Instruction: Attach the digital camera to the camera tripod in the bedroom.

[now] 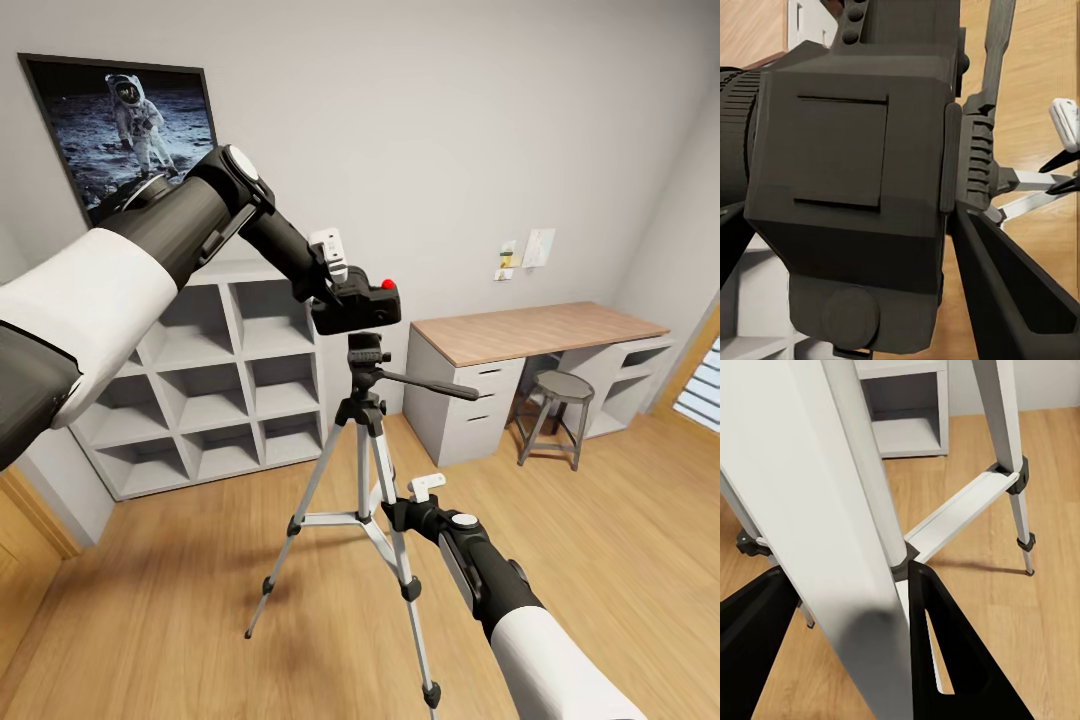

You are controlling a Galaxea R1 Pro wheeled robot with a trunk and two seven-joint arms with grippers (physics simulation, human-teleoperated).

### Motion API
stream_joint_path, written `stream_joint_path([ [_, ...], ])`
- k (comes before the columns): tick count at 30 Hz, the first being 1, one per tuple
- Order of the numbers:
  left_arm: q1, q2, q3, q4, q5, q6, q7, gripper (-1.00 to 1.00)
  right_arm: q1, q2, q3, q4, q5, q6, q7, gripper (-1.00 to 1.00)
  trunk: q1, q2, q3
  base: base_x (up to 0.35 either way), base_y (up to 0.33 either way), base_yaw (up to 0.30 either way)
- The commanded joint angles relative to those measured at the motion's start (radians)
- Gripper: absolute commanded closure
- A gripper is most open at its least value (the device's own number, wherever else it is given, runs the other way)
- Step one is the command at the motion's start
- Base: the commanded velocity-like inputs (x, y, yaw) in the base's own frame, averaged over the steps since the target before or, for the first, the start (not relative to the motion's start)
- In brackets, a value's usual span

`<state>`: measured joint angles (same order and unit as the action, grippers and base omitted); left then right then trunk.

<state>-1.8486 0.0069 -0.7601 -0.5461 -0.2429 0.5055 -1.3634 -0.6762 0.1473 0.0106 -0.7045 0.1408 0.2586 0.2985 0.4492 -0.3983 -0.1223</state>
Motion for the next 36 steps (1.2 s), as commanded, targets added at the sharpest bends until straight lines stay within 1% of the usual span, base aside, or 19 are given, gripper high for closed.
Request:
stream_joint_path([
  [1, -0.001, 0.001, -0.002, -0.001, -0.003, 0.007, -0.005, 1.00, 0.000, 0.000, -0.001, 0.002, 0.091, 0.002, 0.003, 1.00, 0.001, -0.002, -0.002, 0.000, 0.000, 0.000],
  [16, -0.001, -0.008, -0.002, 0.006, -0.001, 0.007, 0.002, 1.00, 0.000, 0.000, -0.001, 0.001, 0.091, 0.002, 0.002, 1.00, 0.001, -0.002, -0.002, 0.000, 0.000, 0.000],
  [36, -0.001, -0.011, -0.002, 0.008, 0.000, 0.007, 0.005, 1.00, 0.000, 0.000, -0.001, 0.002, 0.091, 0.002, 0.002, 1.00, 0.001, -0.002, -0.002, 0.000, 0.000, 0.000],
])
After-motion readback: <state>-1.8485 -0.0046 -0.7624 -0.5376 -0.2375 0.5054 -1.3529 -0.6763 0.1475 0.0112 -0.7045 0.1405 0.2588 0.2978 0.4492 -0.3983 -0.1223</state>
